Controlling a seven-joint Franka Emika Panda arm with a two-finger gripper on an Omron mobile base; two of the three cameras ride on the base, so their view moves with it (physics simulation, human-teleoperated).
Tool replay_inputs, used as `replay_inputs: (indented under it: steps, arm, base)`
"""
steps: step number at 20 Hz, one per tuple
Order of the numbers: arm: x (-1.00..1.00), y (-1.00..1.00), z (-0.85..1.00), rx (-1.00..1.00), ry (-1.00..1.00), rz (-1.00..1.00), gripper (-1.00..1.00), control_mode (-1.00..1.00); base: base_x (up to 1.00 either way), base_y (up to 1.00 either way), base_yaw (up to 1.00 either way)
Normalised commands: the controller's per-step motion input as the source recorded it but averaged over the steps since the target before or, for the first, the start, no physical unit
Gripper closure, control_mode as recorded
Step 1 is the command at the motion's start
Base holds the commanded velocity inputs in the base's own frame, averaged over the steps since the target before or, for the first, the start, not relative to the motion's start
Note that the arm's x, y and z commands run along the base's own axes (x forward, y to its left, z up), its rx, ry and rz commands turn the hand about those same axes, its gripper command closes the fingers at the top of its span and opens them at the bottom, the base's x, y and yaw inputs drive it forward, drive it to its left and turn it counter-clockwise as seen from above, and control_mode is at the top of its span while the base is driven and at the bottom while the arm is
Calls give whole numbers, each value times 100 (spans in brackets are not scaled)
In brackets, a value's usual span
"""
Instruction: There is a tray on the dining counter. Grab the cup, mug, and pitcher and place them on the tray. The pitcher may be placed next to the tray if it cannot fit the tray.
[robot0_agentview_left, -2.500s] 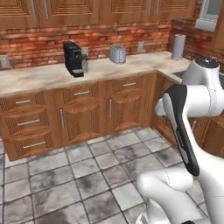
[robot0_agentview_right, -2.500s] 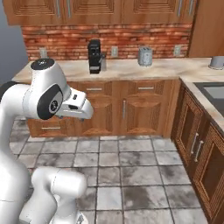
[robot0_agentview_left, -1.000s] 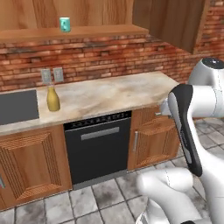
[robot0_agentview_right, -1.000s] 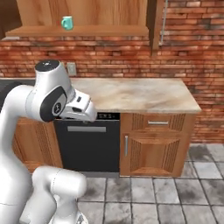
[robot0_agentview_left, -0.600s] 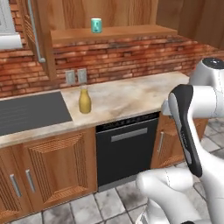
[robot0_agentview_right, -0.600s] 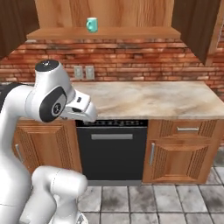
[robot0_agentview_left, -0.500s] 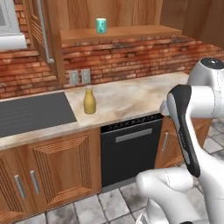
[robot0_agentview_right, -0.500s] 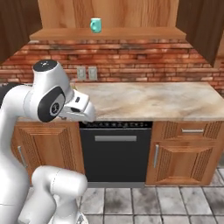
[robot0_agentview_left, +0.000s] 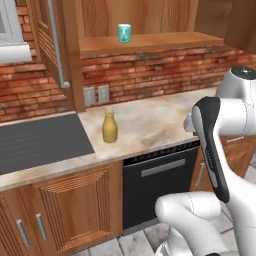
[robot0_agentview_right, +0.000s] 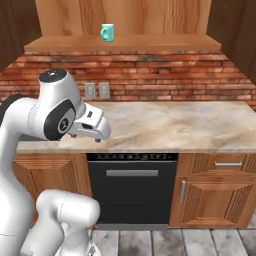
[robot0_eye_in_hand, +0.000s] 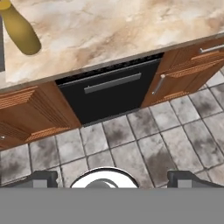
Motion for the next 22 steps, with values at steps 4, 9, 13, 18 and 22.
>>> replay_inputs:
  steps: [4,9,13,18,22]
  arm:
    - [0,0,0,0,0,0,-100,100]
    - [0,0,0,0,0,0,-100,100]
    - [0,0,0,0,0,0,-100,100]
    - [0,0,0,0,0,0,-100,100]
    - [0,0,0,0,0,0,-100,100]
  base:
    - [62,0,2]
    - [58,0,6]
    - [54,0,8]
    - [51,0,9]
    - [44,0,17]
